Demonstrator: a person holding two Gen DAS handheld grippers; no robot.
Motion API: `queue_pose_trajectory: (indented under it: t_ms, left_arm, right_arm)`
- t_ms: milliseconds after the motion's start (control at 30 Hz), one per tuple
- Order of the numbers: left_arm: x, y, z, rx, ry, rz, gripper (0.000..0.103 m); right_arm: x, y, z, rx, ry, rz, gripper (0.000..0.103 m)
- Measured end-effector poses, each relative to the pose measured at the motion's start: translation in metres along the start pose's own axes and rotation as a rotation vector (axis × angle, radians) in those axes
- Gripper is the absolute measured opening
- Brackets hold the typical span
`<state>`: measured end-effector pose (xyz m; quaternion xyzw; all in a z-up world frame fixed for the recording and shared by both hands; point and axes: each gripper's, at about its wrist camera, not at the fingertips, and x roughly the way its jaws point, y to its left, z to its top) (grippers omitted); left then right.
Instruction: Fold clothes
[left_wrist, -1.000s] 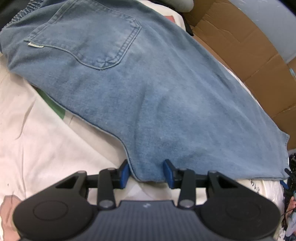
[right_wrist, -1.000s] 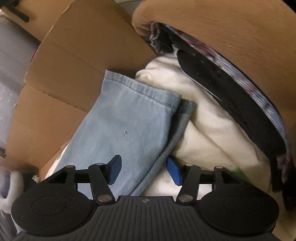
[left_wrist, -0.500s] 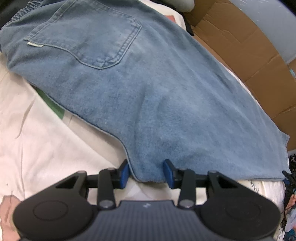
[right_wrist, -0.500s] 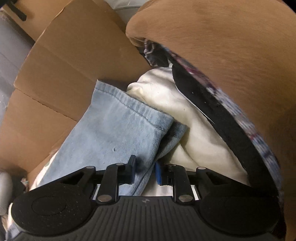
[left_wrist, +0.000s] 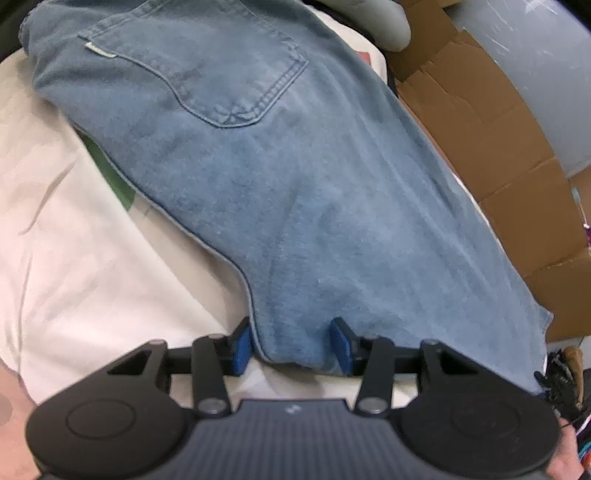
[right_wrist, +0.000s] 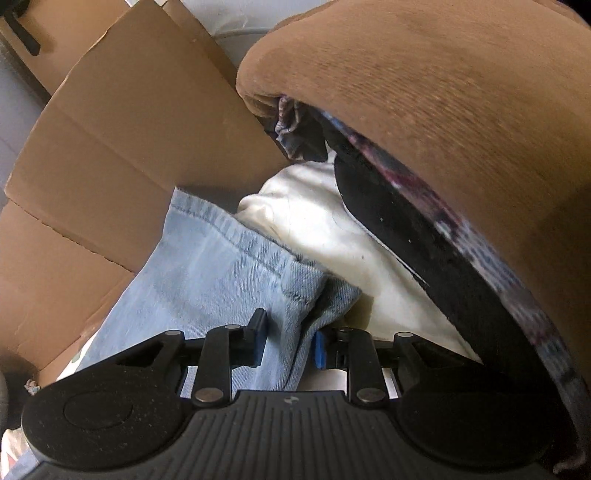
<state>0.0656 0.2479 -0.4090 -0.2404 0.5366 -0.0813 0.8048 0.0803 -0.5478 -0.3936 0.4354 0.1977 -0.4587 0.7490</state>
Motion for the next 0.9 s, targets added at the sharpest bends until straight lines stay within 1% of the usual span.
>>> queue_pose_trajectory:
  t_ms: [67,133,200,267,367,467,567,600,633,700,800,900]
  left_arm:
    - [0.002,0.0,0.0,0.003,-0.003,-0.003,0.05]
    - [0.003,-0.003,0.0,0.017,-0.007,-0.007,0.056]
    - [0.004,-0.006,-0.002,0.025,-0.013,-0.004,0.058]
    - [0.004,-0.009,-0.003,0.033,-0.02,0.001,0.059]
    - [0.005,-0.013,-0.004,0.056,-0.018,0.003,0.059]
    - [0.006,-0.013,-0.003,0.064,-0.017,0.004,0.059]
    - [0.006,-0.013,-0.003,0.047,-0.024,0.011,0.058]
    - [0.006,-0.014,-0.004,0.042,-0.028,0.019,0.054]
    - [0.007,-0.014,-0.005,0.037,-0.031,0.026,0.047]
    - [0.006,-0.011,-0.005,0.016,-0.031,0.039,0.035]
    - [0.003,-0.005,-0.001,-0.033,-0.012,0.028,0.025]
    - [-0.003,-0.004,0.006,-0.049,0.011,0.023,0.021]
  right_arm:
    - [0.003,-0.001,0.003,-0.018,-0.005,0.006,0.031]
    - [0.005,-0.002,0.006,-0.033,-0.01,0.012,0.031]
    - [0.007,-0.001,0.007,-0.033,-0.014,0.014,0.03]
    - [0.008,-0.001,0.01,-0.028,-0.013,0.021,0.02]
    - [0.004,0.003,0.015,-0.039,-0.007,0.043,0.01]
    - [-0.004,0.005,0.024,-0.032,0.001,0.078,0.008]
    - [-0.009,0.003,0.036,0.051,0.024,0.111,0.007]
    - [-0.011,0.003,0.039,0.076,0.031,0.121,0.007]
    - [-0.012,0.004,0.043,0.089,0.036,0.129,0.007]
    - [-0.014,0.006,0.049,0.105,0.046,0.143,0.006]
    - [-0.016,0.01,0.057,0.097,0.056,0.151,0.006]
    - [-0.019,0.011,0.063,0.115,0.072,0.159,0.006]
